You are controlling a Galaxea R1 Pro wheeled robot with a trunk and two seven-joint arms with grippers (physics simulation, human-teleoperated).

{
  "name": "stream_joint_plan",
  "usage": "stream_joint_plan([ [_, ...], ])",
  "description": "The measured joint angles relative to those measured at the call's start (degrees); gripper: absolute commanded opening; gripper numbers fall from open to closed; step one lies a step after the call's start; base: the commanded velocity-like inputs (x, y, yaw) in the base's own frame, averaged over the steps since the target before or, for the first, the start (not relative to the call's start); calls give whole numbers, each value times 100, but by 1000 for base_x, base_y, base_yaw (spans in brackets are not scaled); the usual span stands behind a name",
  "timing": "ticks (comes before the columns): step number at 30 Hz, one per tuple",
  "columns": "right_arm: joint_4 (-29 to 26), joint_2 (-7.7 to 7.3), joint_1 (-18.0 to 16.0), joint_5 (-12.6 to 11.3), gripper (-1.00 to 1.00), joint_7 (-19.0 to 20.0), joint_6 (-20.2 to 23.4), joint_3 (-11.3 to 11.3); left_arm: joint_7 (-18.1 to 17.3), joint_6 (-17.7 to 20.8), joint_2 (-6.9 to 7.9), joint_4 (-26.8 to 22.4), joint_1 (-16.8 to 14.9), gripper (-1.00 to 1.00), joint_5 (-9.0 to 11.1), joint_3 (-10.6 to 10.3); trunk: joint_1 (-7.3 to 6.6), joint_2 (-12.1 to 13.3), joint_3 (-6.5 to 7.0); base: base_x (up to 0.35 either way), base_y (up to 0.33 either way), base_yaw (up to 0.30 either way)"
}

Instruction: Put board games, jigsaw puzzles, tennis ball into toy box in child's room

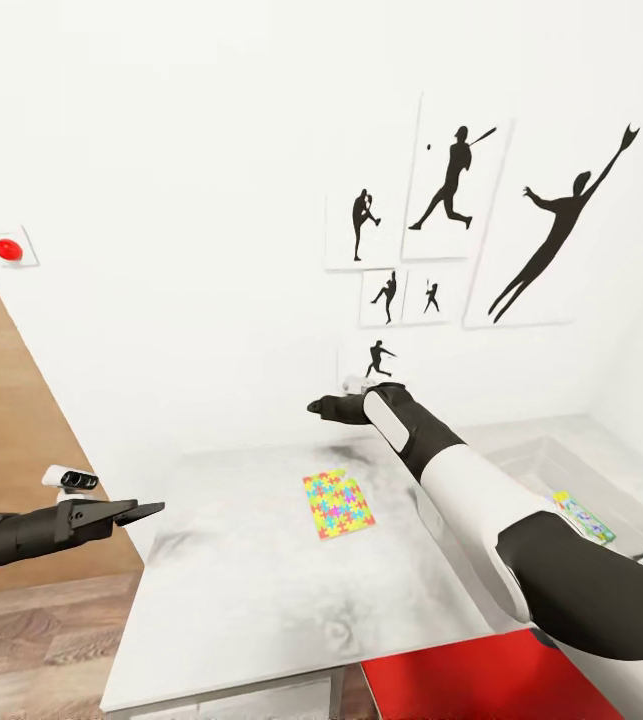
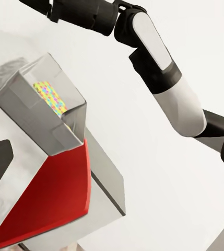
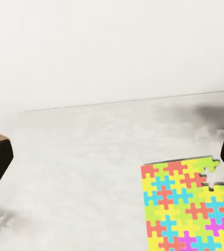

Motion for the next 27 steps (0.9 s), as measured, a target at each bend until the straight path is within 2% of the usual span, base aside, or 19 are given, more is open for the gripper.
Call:
stream_joint_plan([
  [23,-25,0,0,2,100,-1,37,23,-4,0,4,0,0,100,0,8,0,-1,-216,0,0,0],
  [27,-27,0,0,2,100,-1,57,26,-9,0,18,14,0,100,1,64,0,-1,-254,0,0,0],
])
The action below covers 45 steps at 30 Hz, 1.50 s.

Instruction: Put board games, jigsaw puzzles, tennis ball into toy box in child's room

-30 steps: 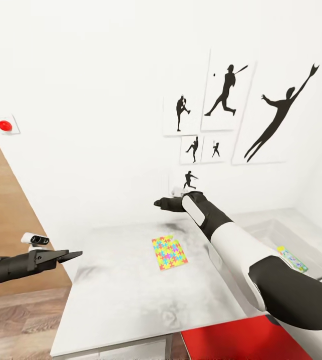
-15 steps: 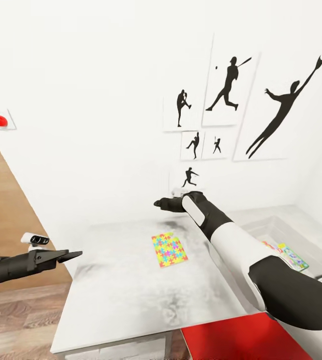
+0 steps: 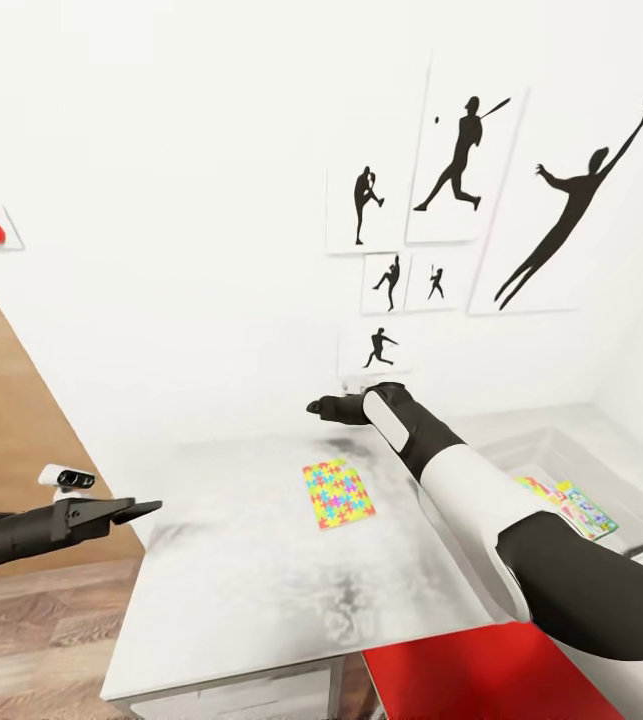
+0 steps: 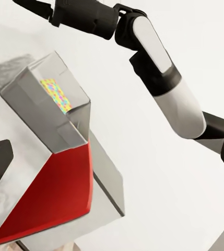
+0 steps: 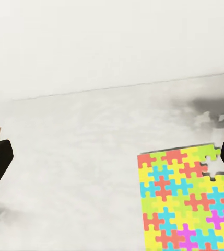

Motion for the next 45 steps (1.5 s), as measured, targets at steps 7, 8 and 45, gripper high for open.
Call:
stream_joint_plan([
  [7,-8,0,-5,-5,100,-8,93,15,0,-126,463,319,7,100,21,129,0,0,-66,0,0,0],
  [8,-10,0,-6,-4,100,-11,126,16,0,-169,513,392,8,100,26,138,0,0,-75,0,0,0],
  [45,-25,-352,-9,12,100,-32,361,-11,1,-580,906,1163,1,100,14,379,0,-1,-423,0,0,0],
])
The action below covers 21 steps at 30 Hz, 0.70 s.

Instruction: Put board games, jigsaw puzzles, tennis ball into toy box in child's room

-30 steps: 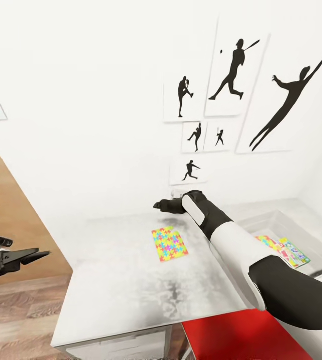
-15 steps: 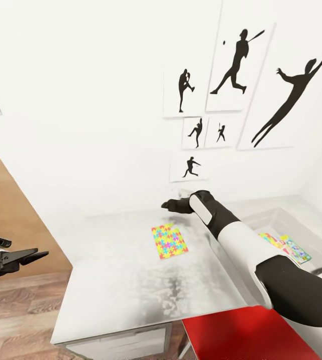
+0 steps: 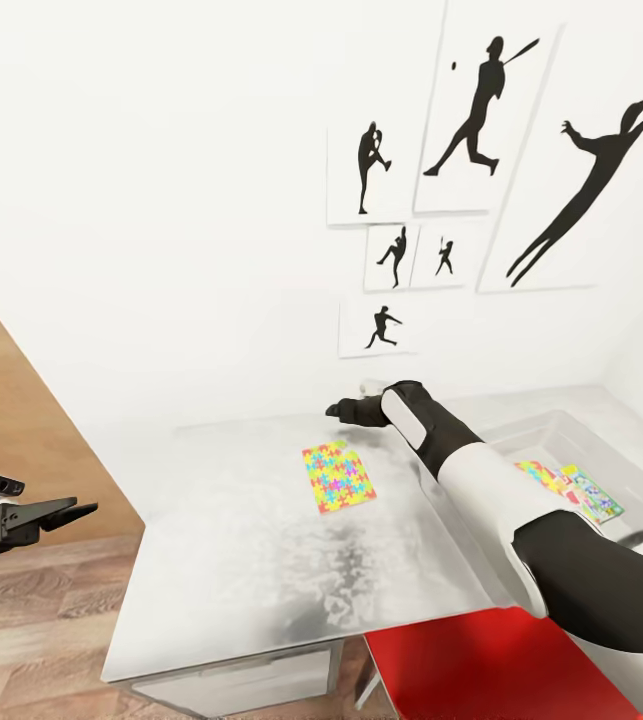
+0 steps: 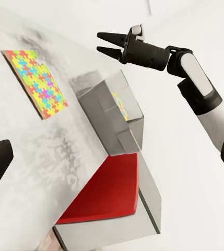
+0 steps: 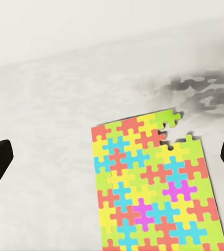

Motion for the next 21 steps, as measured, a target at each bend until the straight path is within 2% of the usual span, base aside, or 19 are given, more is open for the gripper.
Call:
stream_joint_plan([
  [21,11,-37,0,0,100,1,5,-1,0,6,-10,-28,0,100,11,-6,0,0,-197,0,0,0],
])
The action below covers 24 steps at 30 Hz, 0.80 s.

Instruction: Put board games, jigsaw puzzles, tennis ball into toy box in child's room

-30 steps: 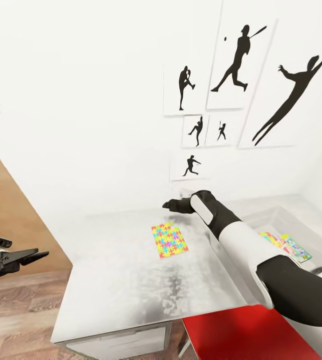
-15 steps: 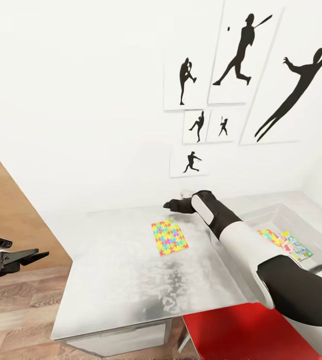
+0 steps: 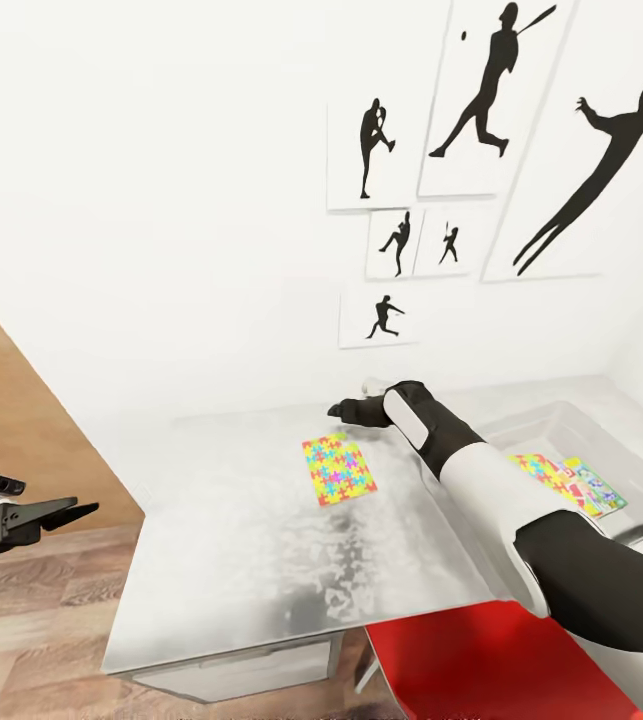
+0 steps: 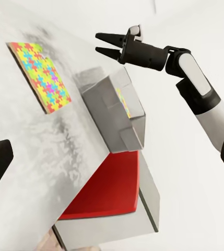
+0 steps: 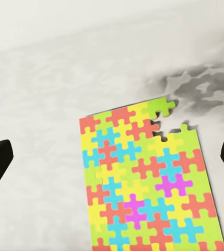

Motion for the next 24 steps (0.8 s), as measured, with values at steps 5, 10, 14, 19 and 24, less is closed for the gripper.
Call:
stream_joint_plan([
  [5,-2,0,0,0,100,1,3,-2,0,66,34,-20,-42,100,24,31,0,0,-47,0,0,0],
  [10,-9,0,0,-8,100,8,3,-7,1,805,229,-245,-167,100,60,120,0,0,-94,0,0,0],
  [14,-11,1,0,-14,100,13,9,-12,1,1137,283,-702,-616,100,78,147,0,0,-131,0,0,0],
  [19,-17,7,-2,-17,100,13,105,-21,1,1239,222,-1062,-1109,100,48,125,0,0,-178,0,0,0],
  [24,-21,4,-18,-18,100,5,188,-25,1,1230,-21,-1160,-1244,100,-4,107,0,0,-225,0,0,0],
])
